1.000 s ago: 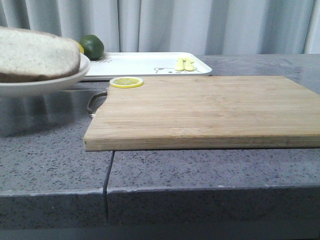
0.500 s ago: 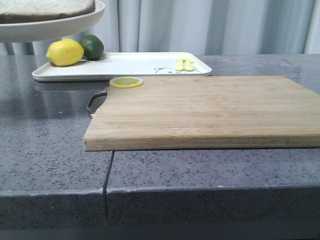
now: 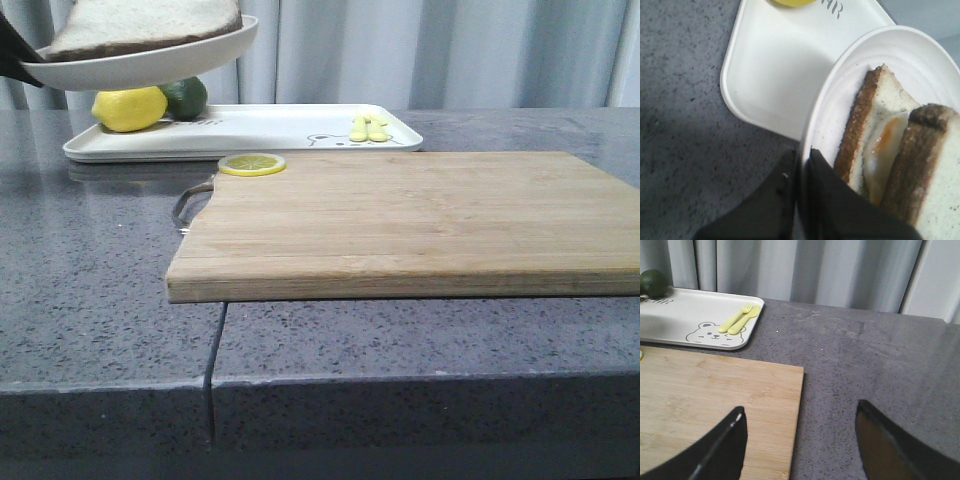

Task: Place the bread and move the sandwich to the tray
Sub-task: 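Lift the plate with the left gripper and carry it toward the tray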

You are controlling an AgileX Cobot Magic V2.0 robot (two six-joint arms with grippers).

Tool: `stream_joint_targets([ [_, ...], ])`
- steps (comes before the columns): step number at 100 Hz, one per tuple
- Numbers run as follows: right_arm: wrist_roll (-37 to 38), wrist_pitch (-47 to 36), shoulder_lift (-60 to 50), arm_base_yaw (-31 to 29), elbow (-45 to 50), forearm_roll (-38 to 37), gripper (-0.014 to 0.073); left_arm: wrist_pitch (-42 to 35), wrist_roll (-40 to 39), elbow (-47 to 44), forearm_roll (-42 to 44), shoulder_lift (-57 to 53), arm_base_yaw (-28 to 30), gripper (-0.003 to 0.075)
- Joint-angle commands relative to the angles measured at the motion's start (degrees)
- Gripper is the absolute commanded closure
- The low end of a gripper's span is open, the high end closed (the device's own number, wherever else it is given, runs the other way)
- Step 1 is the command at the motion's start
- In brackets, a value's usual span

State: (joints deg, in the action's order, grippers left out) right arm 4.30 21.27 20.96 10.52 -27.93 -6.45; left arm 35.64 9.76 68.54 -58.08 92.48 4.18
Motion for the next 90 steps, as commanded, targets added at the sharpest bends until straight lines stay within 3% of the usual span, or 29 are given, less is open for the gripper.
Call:
stream_joint_targets([
  [1,0.1,-4.2,0.4,-0.3,-1.4,-0.7,0.0116,-0.2,-0.1,6.2,-4.5,0.7,-0.7,0.0739],
  [48,0.1,-3.3,0.4,-0.3,-1.4,-0.7,0.0116,5.9,-0.8,27.9,-3.0,17.1,-4.3,0.0740],
  [72,0.1,-2.3,0.4,-0.3,-1.4,-0.7,0.0116,6.5,-6.9,34.5,5.3,22.1,-5.3,0.0740],
  [90,0.1,-2.3,0.4,-0.3,-1.4,-0.7,0.0116,5.5,-9.0,37.0,6.1,23.8,-6.2,0.0740],
])
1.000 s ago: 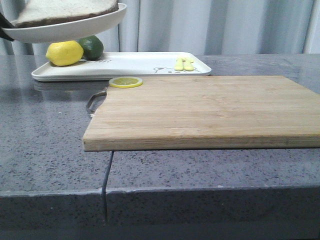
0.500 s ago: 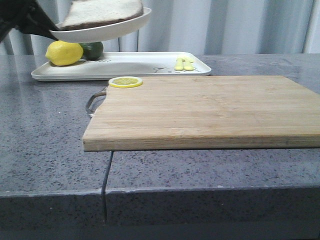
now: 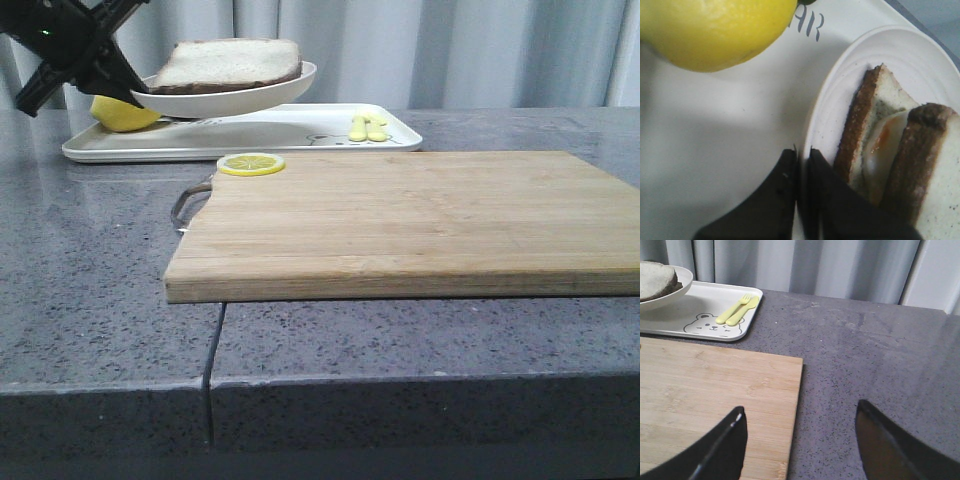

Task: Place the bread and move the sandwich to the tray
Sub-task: 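Lift the plate with the left gripper and carry it toward the tray, then lower the plate onto the white tray and open the left gripper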

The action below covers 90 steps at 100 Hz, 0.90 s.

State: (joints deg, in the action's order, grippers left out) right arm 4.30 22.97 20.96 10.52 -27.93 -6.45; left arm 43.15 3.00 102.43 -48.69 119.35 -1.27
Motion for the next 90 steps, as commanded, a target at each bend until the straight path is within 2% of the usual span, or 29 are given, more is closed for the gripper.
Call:
stream_joint_targets([
  [1,0.1,-4.0,0.4,-0.3,-1.4,-0.7,0.0116,-2.2,-2.3,3.3,-3.3,-2.9,-0.8,0.0740],
  [90,0.1,-4.1,0.4,-0.3,-1.4,-0.7,0.0116,-5.1,-5.6,4.7,0.4,1.6,-2.0,0.0740],
])
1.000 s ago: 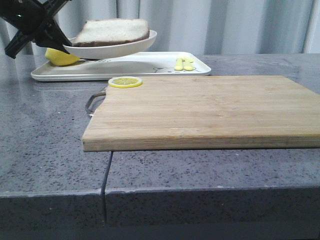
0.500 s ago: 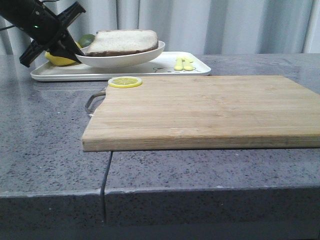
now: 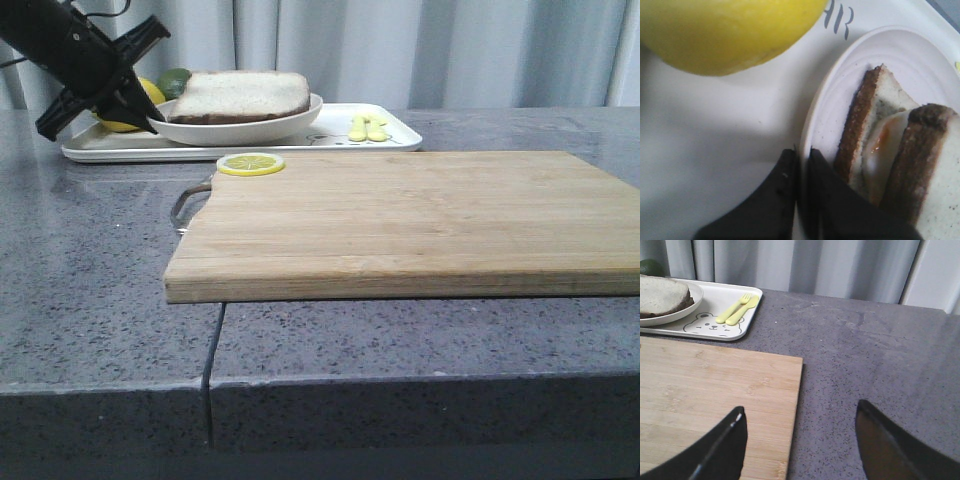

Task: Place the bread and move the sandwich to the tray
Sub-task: 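Lower the plate onto the white tray and open the left gripper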

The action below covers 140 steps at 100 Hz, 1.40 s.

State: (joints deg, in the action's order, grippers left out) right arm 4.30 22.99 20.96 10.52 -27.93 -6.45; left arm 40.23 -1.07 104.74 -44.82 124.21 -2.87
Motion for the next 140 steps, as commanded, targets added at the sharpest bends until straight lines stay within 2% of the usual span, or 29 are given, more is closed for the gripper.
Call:
stream_joint_targets([
  [1,0.1,-4.1,0.4,-0.3,-1.4,-0.7,0.0116,-2.1,-1.5,2.4,-3.5,-3.3,-0.4,0.0740],
  [69,0.1,-4.0,0.4,-0.3,-1.4,-0.7,0.0116,-1.1,-1.5,2.9,-3.6,-2.4,-0.4,0.0734],
  [83,0.1,-4.1,0.4,-0.3,-1.4,-0.7,0.0116,-0.5,-1.5,2.9,-3.8,-2.4,-0.4,0.0654],
  [112,0.1,-4.3,0.4,-0.3,-1.4,-0.7,0.0116,1.7,-1.5,2.9,-3.8,-2.5,0.8,0.0402],
  [121,0.1,-4.4,0.4,-0.3,-1.4,-0.7,0.0116,2.0,-1.5,3.0,-4.1,-2.8,1.1,0.0377],
  [140,0.1,-4.4,0.4,-0.3,-1.4,-0.7,0.0116,1.9,-1.5,3.8,-4.1,-3.9,1.2,0.0378],
])
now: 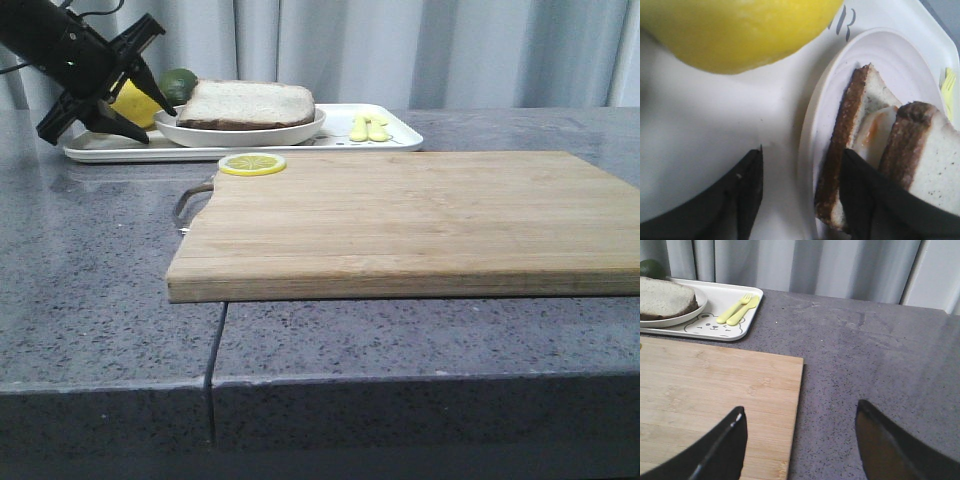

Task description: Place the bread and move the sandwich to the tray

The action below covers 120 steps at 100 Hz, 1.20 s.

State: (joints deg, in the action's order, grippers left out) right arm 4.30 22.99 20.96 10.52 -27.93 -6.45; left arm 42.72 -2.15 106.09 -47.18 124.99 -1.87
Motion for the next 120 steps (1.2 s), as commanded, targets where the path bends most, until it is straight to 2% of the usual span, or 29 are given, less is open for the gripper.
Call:
stream_joint_targets([
  [1,0.1,-4.4,0.4,-0.3,-1.4,-0.7,0.0116,-0.3,-0.4,2.7,-1.7,-4.8,0.2,0.0378],
  [39,0.1,-4.6,0.4,-0.3,-1.4,-0.7,0.0116,6.7,-0.4,10.6,1.0,-6.6,0.7,0.0378],
  [59,0.1,-4.6,0.4,-0.3,-1.4,-0.7,0.0116,14.1,-0.4,13.5,11.7,-10.3,2.0,0.0378],
  [81,0.1,-4.6,0.4,-0.3,-1.4,-0.7,0.0116,17.7,-0.4,13.3,22.0,-16.4,2.2,0.0379],
  [91,0.1,-4.6,0.4,-0.3,-1.4,-0.7,0.0116,17.3,0.5,12.0,24.9,-20.4,1.9,0.0379],
  [105,0.1,-4.6,0.4,-0.3,-1.4,-0.7,0.0116,12.4,3.6,6.4,25.9,-27.6,1.4,0.0379],
  [120,0.1,-4.6,0.4,-0.3,-1.4,-0.7,0.0116,3.9,5.3,-7.3,26.0,-37.8,0.5,0.0380],
])
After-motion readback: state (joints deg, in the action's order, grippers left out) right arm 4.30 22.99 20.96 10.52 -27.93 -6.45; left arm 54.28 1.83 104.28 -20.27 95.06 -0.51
